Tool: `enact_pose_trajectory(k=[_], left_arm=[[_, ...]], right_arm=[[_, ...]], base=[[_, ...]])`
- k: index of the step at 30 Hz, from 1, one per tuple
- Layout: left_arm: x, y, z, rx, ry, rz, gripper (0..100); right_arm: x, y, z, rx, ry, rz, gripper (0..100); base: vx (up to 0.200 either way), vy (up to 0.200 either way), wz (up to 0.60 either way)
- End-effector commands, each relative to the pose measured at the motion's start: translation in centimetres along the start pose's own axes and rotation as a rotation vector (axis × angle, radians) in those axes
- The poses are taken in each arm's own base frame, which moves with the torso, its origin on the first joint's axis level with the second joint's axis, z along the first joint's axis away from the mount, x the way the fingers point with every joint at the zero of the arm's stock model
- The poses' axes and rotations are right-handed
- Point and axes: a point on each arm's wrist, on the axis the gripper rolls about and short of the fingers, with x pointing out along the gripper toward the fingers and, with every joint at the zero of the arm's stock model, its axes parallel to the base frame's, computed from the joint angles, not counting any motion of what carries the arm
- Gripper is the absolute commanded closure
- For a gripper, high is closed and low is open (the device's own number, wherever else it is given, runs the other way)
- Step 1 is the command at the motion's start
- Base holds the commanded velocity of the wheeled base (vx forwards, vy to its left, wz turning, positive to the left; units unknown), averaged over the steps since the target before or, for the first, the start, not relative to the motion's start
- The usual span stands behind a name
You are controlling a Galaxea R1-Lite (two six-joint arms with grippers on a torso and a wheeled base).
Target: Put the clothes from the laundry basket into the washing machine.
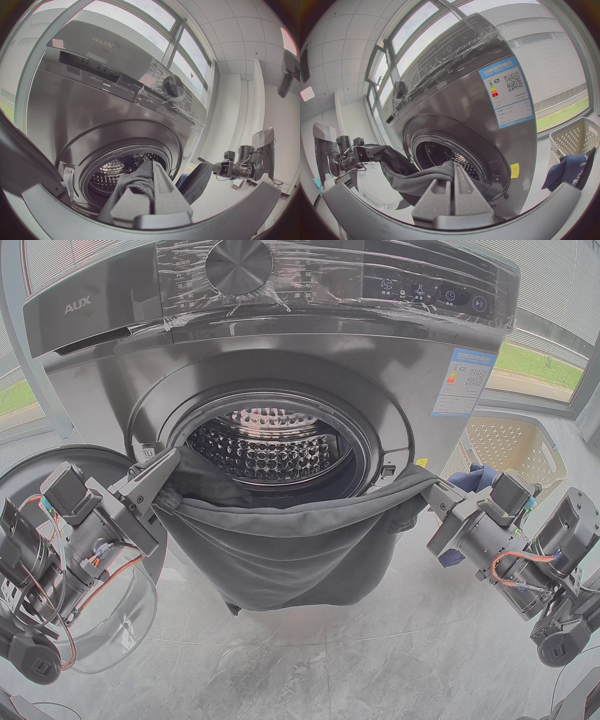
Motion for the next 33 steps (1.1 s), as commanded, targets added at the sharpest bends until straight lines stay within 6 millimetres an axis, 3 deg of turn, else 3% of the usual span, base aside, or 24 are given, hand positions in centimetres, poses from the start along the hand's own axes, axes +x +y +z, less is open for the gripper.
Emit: enact_pose_trajectory(k=[1, 9, 17, 20, 24, 33], left_arm=[[0.3, 0.0, 0.4, 0.003, -0.022, -0.002, 100], [0.3, 0.6, 0.7, 0.017, -0.027, -0.005, 100], [0.3, -0.6, -0.2, -0.010, 0.011, -0.055, 100], [0.8, -1.7, -1.1, -0.030, 0.036, -0.105, 100], [1.7, -3.0, -0.5, -0.023, -0.001, -0.156, 100], [3.4, -4.8, 0.2, -0.038, -0.053, -0.229, 100]], right_arm=[[0.2, -0.2, 0.0, -0.003, -0.005, -0.006, 100], [0.1, 0.1, -0.1, 0.000, 0.001, 0.002, 100], [-0.1, 0.6, -0.3, 0.005, 0.011, 0.020, 100], [-0.6, 1.0, -1.4, 0.010, 0.069, 0.037, 100], [-2.1, 0.8, -3.5, -0.002, 0.178, 0.040, 100], [-2.3, 1.2, -5.7, 0.022, 0.265, 0.050, 100]], base=[[0.000, 0.000, 0.00], [0.000, 0.000, 0.00], [0.000, 0.000, 0.00], [0.000, 0.000, 0.00], [0.000, 0.000, 0.00], [0.000, 0.000, 0.00]])
